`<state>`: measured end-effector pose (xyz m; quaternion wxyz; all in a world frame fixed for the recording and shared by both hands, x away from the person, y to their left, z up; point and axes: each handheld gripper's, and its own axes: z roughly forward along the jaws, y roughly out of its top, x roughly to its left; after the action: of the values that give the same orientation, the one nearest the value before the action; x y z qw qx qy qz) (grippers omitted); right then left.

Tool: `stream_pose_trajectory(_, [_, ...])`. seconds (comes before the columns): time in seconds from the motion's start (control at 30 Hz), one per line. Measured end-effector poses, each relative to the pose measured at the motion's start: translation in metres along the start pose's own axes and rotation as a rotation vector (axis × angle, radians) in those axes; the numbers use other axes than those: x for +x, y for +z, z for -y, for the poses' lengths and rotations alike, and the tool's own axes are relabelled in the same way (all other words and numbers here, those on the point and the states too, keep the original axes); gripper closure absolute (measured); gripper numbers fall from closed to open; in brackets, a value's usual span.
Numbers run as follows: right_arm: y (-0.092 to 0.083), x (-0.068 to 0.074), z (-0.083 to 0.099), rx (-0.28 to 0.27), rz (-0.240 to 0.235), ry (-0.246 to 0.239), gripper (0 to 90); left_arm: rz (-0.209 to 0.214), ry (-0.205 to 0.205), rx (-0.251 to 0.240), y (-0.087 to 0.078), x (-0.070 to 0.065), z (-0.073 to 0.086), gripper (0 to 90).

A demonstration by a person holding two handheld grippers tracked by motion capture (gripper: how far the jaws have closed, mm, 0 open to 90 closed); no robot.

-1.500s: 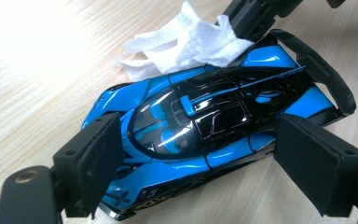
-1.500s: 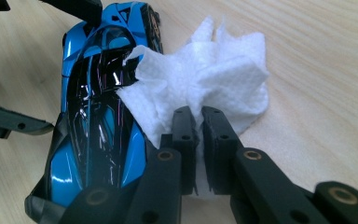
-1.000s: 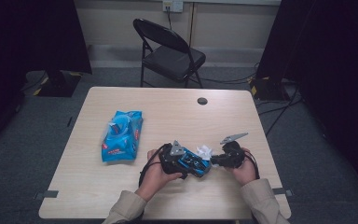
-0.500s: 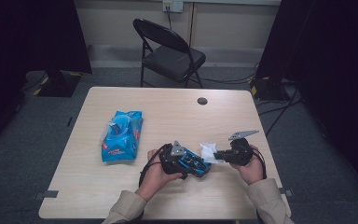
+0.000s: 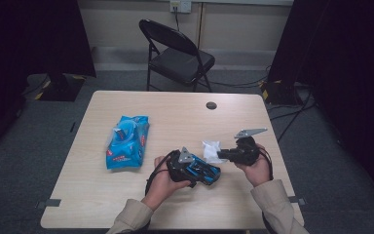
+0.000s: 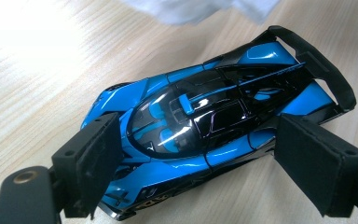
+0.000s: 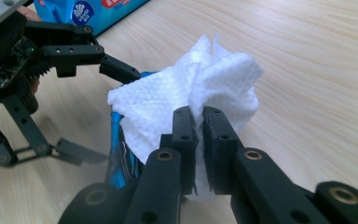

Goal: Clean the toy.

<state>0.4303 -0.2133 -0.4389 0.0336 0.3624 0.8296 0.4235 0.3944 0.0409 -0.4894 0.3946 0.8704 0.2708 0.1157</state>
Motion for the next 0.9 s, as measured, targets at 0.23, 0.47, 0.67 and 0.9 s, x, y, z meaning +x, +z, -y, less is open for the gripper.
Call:
stream_pose_trajectory(0.23, [0.028, 0.009, -0.009, 0.015, -0.012, -0.014, 84.1, 0.001, 0.000, 0.003, 0.000, 0.000, 0.000, 14.8])
stream_pose_trajectory(0.47, [0.058, 0.014, -0.012, 0.049, -0.015, 0.008, 83.8, 0.001, -0.001, -0.003, 0.000, 0.000, 0.001, 14.8])
stream_pose_trajectory(0.67, [0.073, 0.014, -0.014, 0.079, 0.049, 0.008, 83.5, 0.002, -0.003, -0.007, 0.000, 0.001, 0.001, 14.7])
stream_pose_trajectory(0.9, [0.086, 0.008, -0.014, 0.106, 0.080, 0.009, 83.4, 0.002, -0.001, -0.014, 0.000, 0.001, 0.002, 14.7])
